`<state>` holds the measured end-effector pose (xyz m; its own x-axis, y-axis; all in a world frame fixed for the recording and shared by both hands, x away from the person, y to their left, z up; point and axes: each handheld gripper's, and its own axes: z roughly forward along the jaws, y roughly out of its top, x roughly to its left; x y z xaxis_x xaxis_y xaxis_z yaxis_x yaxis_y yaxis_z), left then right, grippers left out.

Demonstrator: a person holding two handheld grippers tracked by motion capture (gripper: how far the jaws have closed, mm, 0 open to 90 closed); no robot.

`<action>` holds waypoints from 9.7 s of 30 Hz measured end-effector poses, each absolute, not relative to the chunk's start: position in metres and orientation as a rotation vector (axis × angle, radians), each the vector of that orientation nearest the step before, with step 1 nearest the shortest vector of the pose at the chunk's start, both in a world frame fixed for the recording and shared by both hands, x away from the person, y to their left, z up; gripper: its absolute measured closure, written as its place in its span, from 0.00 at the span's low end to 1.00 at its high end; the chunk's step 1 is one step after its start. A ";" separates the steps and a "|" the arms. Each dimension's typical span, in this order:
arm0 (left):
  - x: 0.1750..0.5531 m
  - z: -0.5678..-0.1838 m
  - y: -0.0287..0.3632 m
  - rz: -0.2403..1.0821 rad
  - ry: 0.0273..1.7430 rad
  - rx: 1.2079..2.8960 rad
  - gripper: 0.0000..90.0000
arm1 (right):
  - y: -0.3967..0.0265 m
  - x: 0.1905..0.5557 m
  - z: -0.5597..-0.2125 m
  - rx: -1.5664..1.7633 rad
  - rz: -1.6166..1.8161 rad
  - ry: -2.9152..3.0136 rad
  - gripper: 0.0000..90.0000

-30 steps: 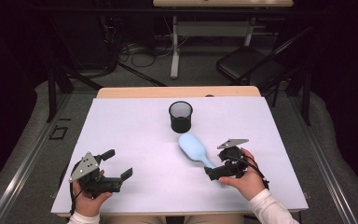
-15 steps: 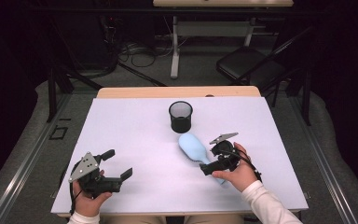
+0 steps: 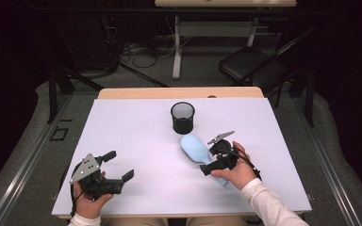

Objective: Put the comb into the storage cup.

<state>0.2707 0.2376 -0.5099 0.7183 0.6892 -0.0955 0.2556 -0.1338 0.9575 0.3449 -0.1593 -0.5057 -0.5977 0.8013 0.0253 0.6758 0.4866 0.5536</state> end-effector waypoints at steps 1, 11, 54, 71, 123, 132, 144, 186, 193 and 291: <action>0.271 -0.510 0.238 0.443 0.760 1.709 0.03 | -0.159 0.345 -0.506 1.267 0.752 2.503 0.00; 0.271 -0.510 0.238 0.439 0.757 1.708 0.03 | -0.151 0.352 -0.512 1.248 0.699 2.543 0.01; 0.271 -0.510 0.238 0.435 0.754 1.713 0.03 | -0.142 0.369 -0.526 1.243 0.592 2.649 0.43; 0.271 -0.510 0.238 0.436 0.758 1.712 0.03 | -0.145 0.374 -0.529 1.338 0.533 2.643 0.53; 0.272 -0.510 0.238 0.436 0.757 1.714 0.03 | -0.142 0.369 -0.534 1.260 0.565 2.652 0.75; 0.271 -0.510 0.238 0.439 0.760 1.714 0.03 | -0.143 0.369 -0.533 1.248 0.555 2.656 0.76; 0.271 -0.510 0.238 0.439 0.760 1.714 0.03 | -0.144 0.367 -0.535 1.253 0.608 2.631 0.77; 0.272 -0.511 0.238 0.433 0.758 1.713 0.03 | -0.150 0.359 -0.531 1.259 0.671 2.623 0.77; 0.272 -0.511 0.238 0.433 0.758 1.714 0.03 | -0.152 0.358 -0.529 1.258 0.687 2.618 0.77; 0.279 -0.517 0.232 0.417 0.812 1.723 0.03 | -0.149 0.332 -0.469 1.089 1.407 2.219 0.77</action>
